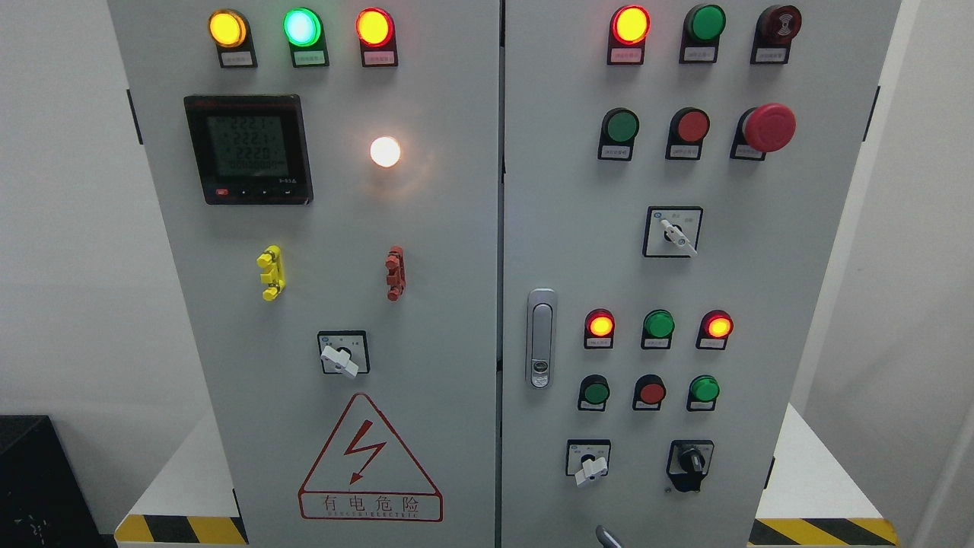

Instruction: Release door handle

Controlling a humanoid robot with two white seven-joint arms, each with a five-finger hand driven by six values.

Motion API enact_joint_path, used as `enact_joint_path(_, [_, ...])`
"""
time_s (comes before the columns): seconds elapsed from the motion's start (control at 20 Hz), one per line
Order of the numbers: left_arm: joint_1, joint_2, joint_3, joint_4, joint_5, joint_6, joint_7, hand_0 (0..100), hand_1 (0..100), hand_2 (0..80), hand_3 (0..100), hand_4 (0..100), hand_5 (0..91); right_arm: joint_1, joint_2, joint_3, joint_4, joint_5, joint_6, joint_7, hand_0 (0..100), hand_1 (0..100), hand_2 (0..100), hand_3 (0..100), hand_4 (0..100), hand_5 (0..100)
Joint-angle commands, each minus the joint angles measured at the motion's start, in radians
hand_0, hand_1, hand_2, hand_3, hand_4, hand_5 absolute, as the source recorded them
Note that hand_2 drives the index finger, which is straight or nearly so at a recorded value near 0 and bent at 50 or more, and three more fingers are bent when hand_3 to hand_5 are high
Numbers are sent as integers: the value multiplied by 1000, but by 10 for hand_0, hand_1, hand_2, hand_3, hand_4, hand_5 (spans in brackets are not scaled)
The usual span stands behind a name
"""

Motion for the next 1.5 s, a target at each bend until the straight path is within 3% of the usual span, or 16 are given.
enact_joint_path(0.0, [0,0,-21,-20,0,0,0,0,0,22,89,13,0,2,-3,-8,-20,2,4,5,331,187,1,97,114,37])
enact_joint_path(0.1, [0,0,-21,-20,0,0,0,0,0,21,91,13,0,-8,-2,-8,-21,37,4,4,332,187,1,97,118,38])
enact_joint_path(0.15, [0,0,-21,-20,0,0,0,0,0,21,91,13,0,-33,-2,-8,-26,86,4,-2,329,194,0,108,178,97])
enact_joint_path(0.25, [0,0,-21,-20,0,0,0,0,0,21,91,13,0,-86,3,-20,-27,242,7,-22,315,245,0,230,344,262])
enact_joint_path(0.35, [0,0,-21,-20,0,0,0,0,0,22,91,13,0,-131,4,-28,-26,361,11,-48,347,279,0,476,519,482])
enact_joint_path(0.5, [0,0,-21,-20,0,0,0,0,0,22,92,13,0,-179,6,-24,-27,504,31,-65,390,325,0,660,666,691])
enact_joint_path(0.55, [0,0,-21,-20,0,0,0,0,0,22,91,13,0,-194,6,-21,-26,548,33,-74,394,329,0,674,677,706])
enact_joint_path(0.6, [0,0,-21,-20,0,0,0,0,0,22,91,13,0,-208,6,-17,-23,597,34,-81,408,342,0,735,735,795])
enact_joint_path(0.75, [0,0,-21,-20,0,0,0,0,0,22,90,13,0,-248,8,-2,-9,737,50,-84,414,370,0,857,847,921])
enact_joint_path(0.9, [0,0,-21,-20,0,0,0,0,0,22,88,13,0,-306,9,30,20,869,128,-85,401,381,0,960,900,959])
enact_joint_path(1.1, [0,0,-21,-20,0,0,0,0,0,22,90,13,0,-364,9,74,57,973,208,-85,388,377,0,1000,920,974])
enact_joint_path(1.45, [0,0,-21,-20,0,0,0,0,0,21,89,13,0,-426,11,96,109,1124,218,-84,371,368,0,1000,925,978])
